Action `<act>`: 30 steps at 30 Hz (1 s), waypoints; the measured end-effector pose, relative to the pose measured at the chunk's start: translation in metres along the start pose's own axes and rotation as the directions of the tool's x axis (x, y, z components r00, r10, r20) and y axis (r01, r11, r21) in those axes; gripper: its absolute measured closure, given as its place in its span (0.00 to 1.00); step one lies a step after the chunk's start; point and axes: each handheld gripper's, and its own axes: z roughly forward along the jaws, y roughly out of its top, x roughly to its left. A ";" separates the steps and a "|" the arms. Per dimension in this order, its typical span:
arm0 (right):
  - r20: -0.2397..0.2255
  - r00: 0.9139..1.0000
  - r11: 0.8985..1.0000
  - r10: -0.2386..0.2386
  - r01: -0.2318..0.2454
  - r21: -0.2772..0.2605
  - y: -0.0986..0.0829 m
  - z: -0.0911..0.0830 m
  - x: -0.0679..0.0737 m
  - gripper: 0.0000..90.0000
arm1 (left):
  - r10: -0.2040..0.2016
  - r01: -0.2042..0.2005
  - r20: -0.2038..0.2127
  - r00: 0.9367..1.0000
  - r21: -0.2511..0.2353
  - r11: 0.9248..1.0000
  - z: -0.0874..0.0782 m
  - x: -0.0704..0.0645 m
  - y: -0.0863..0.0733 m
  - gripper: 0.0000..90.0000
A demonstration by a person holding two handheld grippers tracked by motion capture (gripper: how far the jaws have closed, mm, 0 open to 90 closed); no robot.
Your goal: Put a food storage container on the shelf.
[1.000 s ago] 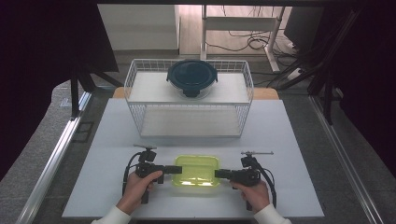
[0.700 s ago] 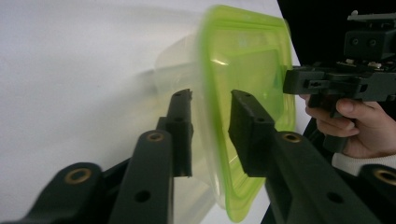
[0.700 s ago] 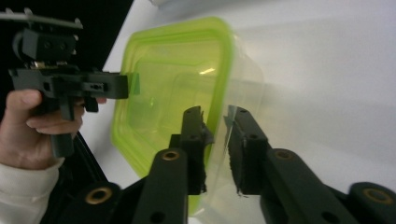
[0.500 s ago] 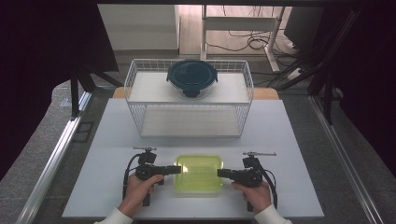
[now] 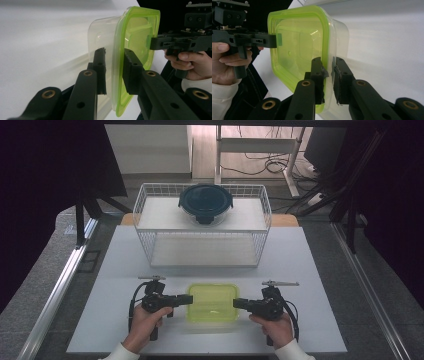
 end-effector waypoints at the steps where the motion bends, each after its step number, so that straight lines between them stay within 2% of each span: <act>1: 0.001 1.000 1.000 -0.005 0.005 -0.002 0.000 -0.001 0.001 0.88 | 0.001 -0.001 0.001 1.000 -0.001 1.000 0.000 0.000 0.000 0.83; 5: 0.005 1.000 1.000 -0.021 0.021 -0.008 0.001 -0.003 0.004 0.88 | 0.005 -0.005 0.008 1.000 -0.008 1.000 -0.002 -0.002 0.001 0.83; 15: 0.009 0.998 0.998 -0.057 0.058 -0.023 0.004 -0.008 0.012 0.88 | 0.052 -0.052 -0.004 0.999 -0.025 0.998 -0.008 -0.010 0.003 0.83; 25: 0.005 0.997 0.996 -0.083 0.083 -0.042 0.009 -0.015 0.019 0.88 | 0.062 -0.062 0.003 0.998 -0.039 0.997 -0.013 -0.012 0.008 0.84; 30: 0.005 0.995 0.994 -0.100 0.100 -0.040 0.017 -0.015 0.024 0.87 | 0.051 -0.050 0.011 0.999 -0.047 0.998 -0.015 -0.011 0.012 0.84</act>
